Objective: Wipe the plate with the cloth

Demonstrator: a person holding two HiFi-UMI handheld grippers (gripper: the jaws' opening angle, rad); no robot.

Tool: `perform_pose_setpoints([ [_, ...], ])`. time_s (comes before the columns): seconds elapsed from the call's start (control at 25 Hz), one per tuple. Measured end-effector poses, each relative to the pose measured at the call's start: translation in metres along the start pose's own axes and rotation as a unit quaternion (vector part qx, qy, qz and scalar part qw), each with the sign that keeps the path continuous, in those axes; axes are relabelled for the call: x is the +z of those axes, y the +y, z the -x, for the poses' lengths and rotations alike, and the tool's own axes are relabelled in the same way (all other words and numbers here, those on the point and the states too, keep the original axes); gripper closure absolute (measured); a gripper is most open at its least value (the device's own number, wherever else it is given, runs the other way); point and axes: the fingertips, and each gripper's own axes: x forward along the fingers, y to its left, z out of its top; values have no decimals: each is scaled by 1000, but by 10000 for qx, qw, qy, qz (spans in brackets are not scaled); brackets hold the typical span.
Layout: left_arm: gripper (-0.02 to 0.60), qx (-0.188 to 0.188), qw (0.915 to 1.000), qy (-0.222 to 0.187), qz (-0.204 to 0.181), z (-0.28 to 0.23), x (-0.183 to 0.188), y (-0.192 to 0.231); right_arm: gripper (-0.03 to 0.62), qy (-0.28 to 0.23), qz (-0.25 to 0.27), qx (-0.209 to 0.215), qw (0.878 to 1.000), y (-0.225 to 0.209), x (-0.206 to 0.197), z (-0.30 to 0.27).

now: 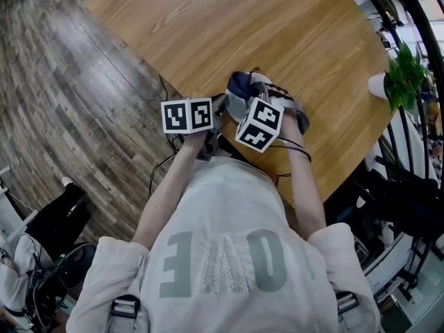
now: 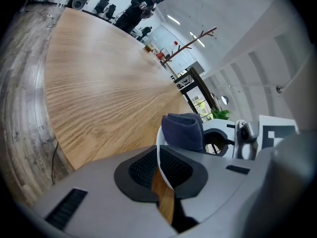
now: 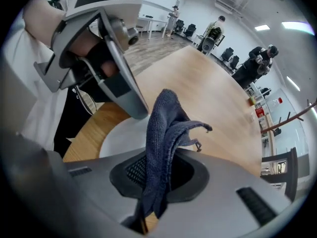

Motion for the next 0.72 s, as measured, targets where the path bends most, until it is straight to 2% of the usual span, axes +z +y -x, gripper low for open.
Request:
perform_pose_setpoints([
  [0.28,557,-16,10000,-62,-11,2,1,0,537,-211,112,510,9984,51,13,17],
  [0.72,557,-25,9999,-139,-27,3,1,0,537,-365,302,1023,9936,87,12,33],
])
